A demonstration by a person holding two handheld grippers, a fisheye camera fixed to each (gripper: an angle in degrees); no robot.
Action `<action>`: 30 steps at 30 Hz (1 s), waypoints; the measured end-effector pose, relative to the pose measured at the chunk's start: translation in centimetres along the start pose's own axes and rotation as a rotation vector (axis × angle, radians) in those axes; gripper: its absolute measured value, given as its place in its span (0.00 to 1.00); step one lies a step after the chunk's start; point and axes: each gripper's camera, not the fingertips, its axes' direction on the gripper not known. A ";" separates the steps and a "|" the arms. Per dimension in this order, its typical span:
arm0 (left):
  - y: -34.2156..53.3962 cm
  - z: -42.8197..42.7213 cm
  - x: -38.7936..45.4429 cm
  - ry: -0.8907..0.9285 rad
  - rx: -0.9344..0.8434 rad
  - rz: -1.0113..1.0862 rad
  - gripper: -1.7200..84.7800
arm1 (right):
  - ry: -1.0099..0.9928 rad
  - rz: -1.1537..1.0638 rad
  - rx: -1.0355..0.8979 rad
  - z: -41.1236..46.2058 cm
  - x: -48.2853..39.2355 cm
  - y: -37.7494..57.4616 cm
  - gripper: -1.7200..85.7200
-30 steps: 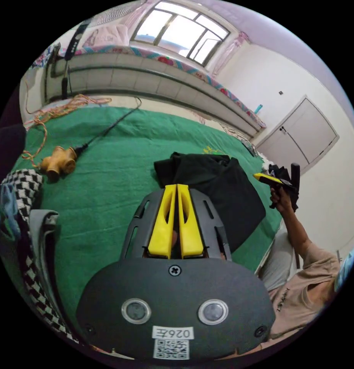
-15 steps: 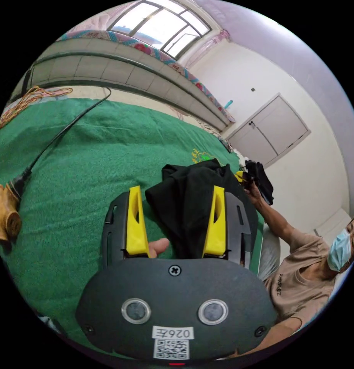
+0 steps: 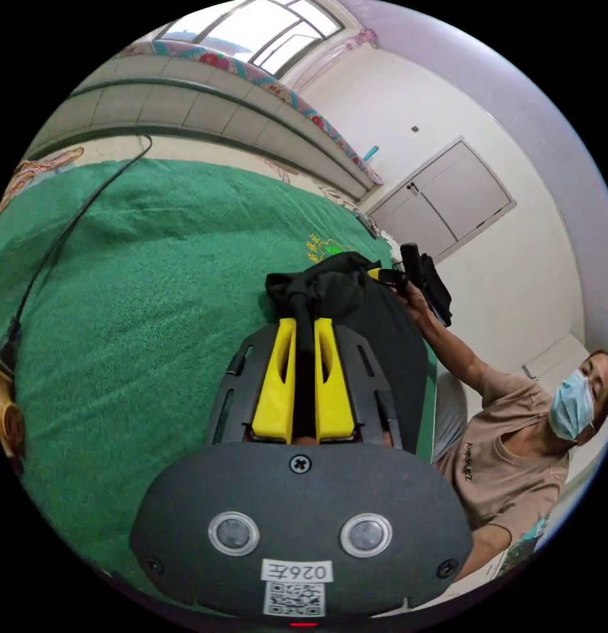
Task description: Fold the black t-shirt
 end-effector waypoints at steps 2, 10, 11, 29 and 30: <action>1.9 -2.0 3.1 -0.006 0.073 0.038 0.07 | 0.111 -0.108 0.040 -0.2 -5.7 1.4 0.03; 16.5 -13.4 27.8 -0.308 0.313 0.368 0.07 | 0.312 -0.528 0.194 -3.5 -29.9 10.3 0.02; 17.9 -14.0 29.9 -0.351 0.320 0.398 0.07 | 0.320 -0.580 0.240 -3.9 -33.5 12.5 0.02; 46.4 -38.8 58.5 -0.978 0.644 0.432 0.07 | -0.127 -1.025 0.291 17.2 -74.3 17.9 0.02; 47.4 -40.5 58.1 -1.032 0.654 0.379 0.07 | -0.128 -1.037 0.270 19.0 -75.6 17.3 0.02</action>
